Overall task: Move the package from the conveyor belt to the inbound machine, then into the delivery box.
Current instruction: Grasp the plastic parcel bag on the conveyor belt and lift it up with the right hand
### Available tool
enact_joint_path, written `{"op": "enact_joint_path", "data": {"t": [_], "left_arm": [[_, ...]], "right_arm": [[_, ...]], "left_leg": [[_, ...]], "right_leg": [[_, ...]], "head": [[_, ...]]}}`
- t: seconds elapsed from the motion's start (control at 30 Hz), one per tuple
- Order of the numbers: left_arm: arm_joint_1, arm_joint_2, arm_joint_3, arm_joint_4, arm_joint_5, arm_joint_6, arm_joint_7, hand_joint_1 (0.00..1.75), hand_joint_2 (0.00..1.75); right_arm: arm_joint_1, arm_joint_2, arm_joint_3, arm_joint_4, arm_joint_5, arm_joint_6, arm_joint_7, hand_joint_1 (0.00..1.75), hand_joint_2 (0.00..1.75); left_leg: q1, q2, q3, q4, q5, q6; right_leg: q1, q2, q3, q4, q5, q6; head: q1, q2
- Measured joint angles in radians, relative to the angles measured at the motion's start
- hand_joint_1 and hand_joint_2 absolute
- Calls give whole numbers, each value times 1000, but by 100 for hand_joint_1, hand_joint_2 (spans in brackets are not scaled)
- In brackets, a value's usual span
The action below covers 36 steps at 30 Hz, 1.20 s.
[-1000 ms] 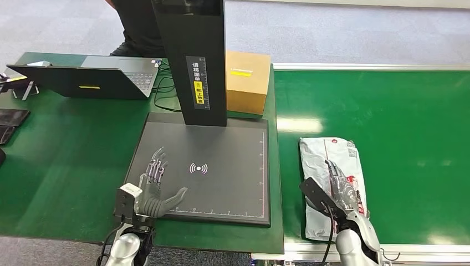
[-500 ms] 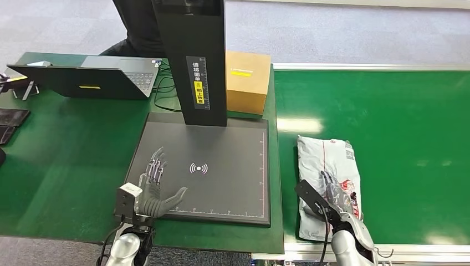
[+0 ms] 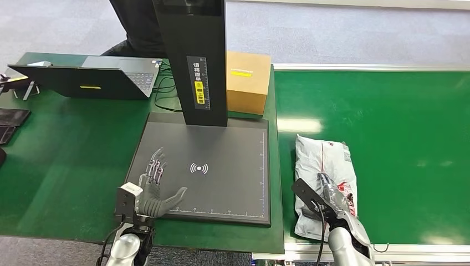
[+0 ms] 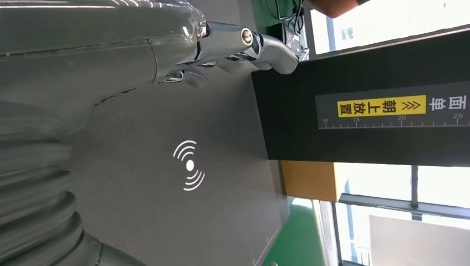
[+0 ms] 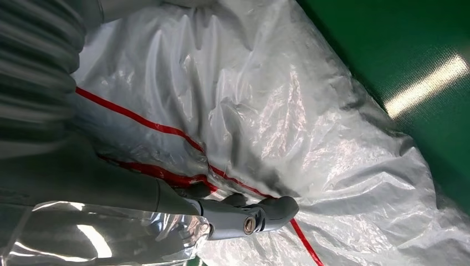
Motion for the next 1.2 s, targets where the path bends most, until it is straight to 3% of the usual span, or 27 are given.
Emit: {"op": "enact_joint_path", "data": {"t": [0.93, 1.1, 1.2], "left_arm": [[0, 0, 0, 0, 0, 8, 5, 0, 175], [2, 0, 1, 0, 2, 12, 4, 0, 175], [7, 0, 2, -6, 10, 15, 3, 0, 175]], "right_arm": [[-29, -11, 39, 36, -45, -1, -9, 175, 175], [-28, -11, 41, 37, -43, -78, -11, 175, 175], [-22, -11, 26, 16, -88, -160, -62, 175, 175]], "left_leg": [[0, 0, 3, 0, 0, 0], [0, 0, 2, 0, 0, 0], [0, 0, 2, 0, 0, 0]], "right_leg": [[0, 0, 3, 0, 0, 0], [0, 0, 3, 0, 0, 0], [0, 0, 2, 0, 0, 0]], "head": [[0, 0], [0, 0], [0, 0]]}}
